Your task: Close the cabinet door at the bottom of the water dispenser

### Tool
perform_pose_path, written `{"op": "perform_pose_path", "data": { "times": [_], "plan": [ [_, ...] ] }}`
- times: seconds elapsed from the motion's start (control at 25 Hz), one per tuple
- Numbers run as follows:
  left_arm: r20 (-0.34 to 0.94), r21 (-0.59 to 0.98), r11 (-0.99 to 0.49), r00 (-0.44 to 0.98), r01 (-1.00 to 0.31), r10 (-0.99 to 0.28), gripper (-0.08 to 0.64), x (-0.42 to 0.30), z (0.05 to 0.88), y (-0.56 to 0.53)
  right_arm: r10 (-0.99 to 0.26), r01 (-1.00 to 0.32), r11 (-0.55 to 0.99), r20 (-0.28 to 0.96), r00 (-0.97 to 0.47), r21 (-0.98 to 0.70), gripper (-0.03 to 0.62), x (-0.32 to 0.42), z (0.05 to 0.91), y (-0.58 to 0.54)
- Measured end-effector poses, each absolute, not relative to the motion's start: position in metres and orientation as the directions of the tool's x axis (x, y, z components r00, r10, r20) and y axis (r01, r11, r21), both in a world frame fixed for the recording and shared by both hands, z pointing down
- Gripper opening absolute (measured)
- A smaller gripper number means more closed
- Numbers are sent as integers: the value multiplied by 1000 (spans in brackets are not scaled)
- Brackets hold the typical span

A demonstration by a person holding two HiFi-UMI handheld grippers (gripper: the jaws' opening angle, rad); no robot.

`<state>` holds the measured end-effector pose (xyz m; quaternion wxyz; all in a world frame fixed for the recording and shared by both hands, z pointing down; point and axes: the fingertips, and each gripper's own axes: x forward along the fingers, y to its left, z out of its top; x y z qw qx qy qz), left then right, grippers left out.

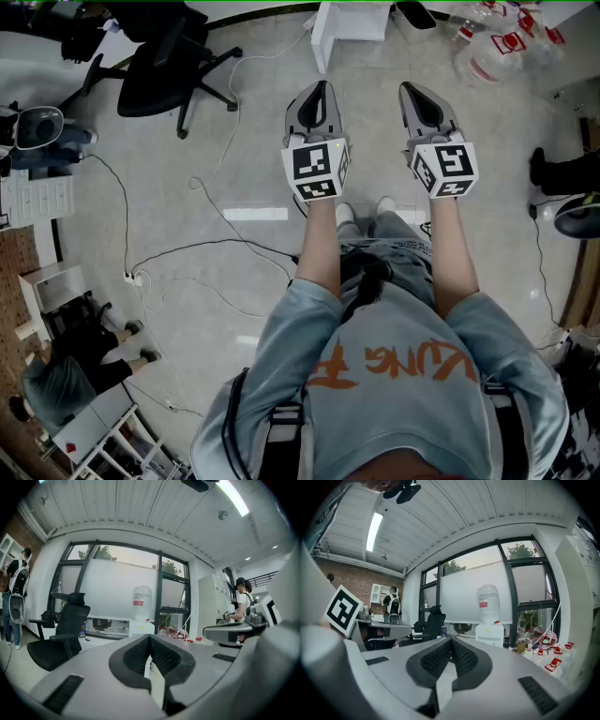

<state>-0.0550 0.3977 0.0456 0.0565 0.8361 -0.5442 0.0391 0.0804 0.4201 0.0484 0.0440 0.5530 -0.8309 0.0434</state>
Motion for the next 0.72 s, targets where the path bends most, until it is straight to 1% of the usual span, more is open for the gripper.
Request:
{"op": "perform_pose_path", "data": {
  "times": [0.12, 0.32, 0.72],
  "plan": [
    [133, 62, -394, 399, -917, -907, 11, -33, 46, 399, -912, -919, 392, 119, -393, -31, 29, 103, 46, 415],
    [142, 79, -366, 374, -927, -917, 11, -13, 43, 397, -902, -904, 407, 97, -420, -132, 31, 127, 43, 399],
    [70, 81, -255, 261, -964, -963, 11, -3, 16, 383, -901, -898, 428, 33, -433, -108, 31, 179, 11, 372]
  ]
}}
